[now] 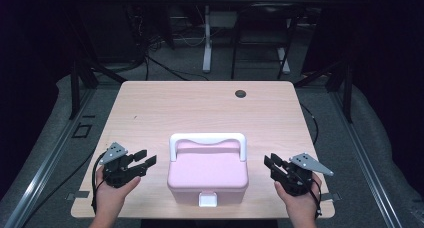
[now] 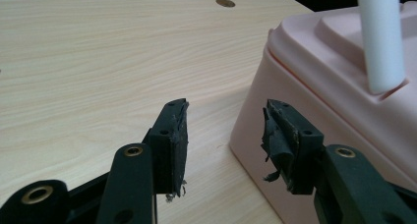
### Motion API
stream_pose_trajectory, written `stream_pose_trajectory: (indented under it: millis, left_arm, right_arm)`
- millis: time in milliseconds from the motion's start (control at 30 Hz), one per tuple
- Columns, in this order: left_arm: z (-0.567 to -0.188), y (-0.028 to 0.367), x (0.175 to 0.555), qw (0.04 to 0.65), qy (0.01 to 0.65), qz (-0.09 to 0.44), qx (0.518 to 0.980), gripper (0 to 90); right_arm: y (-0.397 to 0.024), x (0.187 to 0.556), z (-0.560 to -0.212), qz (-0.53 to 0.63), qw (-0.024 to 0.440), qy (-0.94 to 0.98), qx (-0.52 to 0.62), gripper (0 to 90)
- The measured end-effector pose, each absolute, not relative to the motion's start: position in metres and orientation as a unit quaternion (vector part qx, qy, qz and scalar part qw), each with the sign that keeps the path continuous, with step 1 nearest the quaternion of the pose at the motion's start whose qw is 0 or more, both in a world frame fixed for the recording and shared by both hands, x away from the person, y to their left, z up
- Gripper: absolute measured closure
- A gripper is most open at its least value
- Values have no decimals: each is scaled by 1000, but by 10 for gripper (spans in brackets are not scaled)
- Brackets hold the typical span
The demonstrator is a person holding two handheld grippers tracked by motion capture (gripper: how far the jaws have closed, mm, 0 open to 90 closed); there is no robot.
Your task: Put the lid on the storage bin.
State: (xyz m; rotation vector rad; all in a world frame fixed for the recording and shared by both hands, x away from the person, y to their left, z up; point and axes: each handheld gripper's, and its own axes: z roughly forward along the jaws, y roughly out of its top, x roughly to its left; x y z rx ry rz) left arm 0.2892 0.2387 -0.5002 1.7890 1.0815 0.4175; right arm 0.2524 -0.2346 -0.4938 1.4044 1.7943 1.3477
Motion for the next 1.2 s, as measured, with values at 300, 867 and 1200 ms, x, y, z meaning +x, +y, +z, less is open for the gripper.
stream_pose_trajectory:
  millis: [300, 867, 1200]
  left_arm:
    - [-509, 243, 287, 484, 451, 180, 728, 512]
    - [-522, 239, 289, 470, 449, 175, 740, 500]
    - [-524, 239, 290, 467, 451, 178, 739, 470]
  right_arm:
    - [-233, 253, -499, 486, 252, 662, 512, 693]
    - [-232, 255, -508, 477, 258, 668, 510, 680]
    - [-234, 258, -514, 478, 255, 670, 507, 603]
